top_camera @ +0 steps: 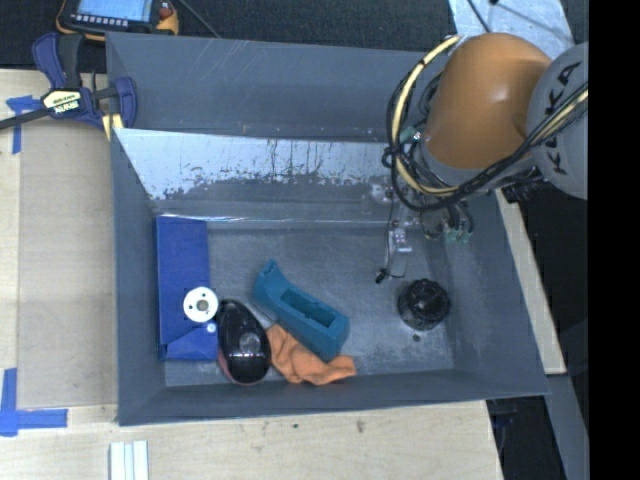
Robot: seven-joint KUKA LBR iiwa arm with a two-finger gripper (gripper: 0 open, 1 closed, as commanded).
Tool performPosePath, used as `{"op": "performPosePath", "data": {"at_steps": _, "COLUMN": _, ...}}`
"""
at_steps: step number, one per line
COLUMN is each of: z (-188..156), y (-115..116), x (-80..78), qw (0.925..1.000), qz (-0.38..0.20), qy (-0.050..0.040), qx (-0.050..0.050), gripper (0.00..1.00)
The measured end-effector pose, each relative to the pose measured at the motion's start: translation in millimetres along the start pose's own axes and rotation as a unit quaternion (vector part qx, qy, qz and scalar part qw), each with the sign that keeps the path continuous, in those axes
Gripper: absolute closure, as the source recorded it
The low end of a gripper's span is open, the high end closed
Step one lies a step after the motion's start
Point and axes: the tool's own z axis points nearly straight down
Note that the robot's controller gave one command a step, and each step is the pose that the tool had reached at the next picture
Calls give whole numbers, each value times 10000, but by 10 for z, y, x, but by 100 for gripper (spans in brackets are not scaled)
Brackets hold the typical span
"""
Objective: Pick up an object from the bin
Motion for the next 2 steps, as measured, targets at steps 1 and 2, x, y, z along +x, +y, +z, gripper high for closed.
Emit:
{"op": "performPosePath", "data": {"at_steps": 1, "z": -50, "y": 0, "x": -14, "qw": 10000, "qz": 0, "qy": -41, "qx": 0, "gripper": 0}}
{"op": "performPosePath", "data": {"at_steps": 2, "z": 114, "y": -499, "x": 153, "qw": 9999, "qz": -110, "qy": -47, "qx": -4, "gripper": 0}}
